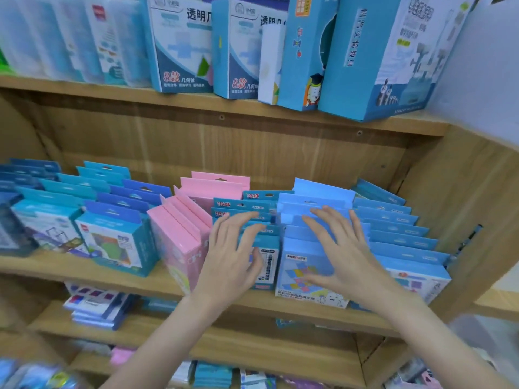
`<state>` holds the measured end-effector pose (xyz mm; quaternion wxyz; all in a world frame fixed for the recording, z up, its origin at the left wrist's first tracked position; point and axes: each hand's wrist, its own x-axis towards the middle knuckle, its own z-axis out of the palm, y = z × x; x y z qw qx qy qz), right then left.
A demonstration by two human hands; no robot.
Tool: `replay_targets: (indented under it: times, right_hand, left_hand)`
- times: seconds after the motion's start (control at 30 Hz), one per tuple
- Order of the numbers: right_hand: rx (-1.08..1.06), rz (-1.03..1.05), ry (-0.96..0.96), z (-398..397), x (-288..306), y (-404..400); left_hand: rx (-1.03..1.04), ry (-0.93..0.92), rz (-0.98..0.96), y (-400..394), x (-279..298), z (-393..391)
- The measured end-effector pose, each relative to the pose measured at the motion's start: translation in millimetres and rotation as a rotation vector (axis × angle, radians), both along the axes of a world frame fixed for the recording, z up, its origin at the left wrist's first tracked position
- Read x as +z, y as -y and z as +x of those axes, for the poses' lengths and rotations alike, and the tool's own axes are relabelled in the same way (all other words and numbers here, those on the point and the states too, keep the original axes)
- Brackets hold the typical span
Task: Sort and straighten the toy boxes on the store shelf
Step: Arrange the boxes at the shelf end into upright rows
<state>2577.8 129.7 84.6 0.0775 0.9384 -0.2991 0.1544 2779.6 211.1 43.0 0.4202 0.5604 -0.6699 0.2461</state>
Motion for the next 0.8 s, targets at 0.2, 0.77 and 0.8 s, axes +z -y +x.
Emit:
replay_targets:
  times: [0.2,0.77,0.8]
  right_hand:
    - [0.153,0.221,0.167,61.7,17.9,2.4]
    - [-0.268,0.046,-0.329,129.8,1.2,-7.7]
    - [-0.269,0.053,-0.344,130.3,2.2,-8.9]
  left_hand:
    - [0.091,-0.063,0.002,-32.5,15.4,47.5]
    - [-0.125,0.494,0.410,10.0,33.2,182.3]
    - [-0.123,0.465,0.385,11.8,30.6,180.0]
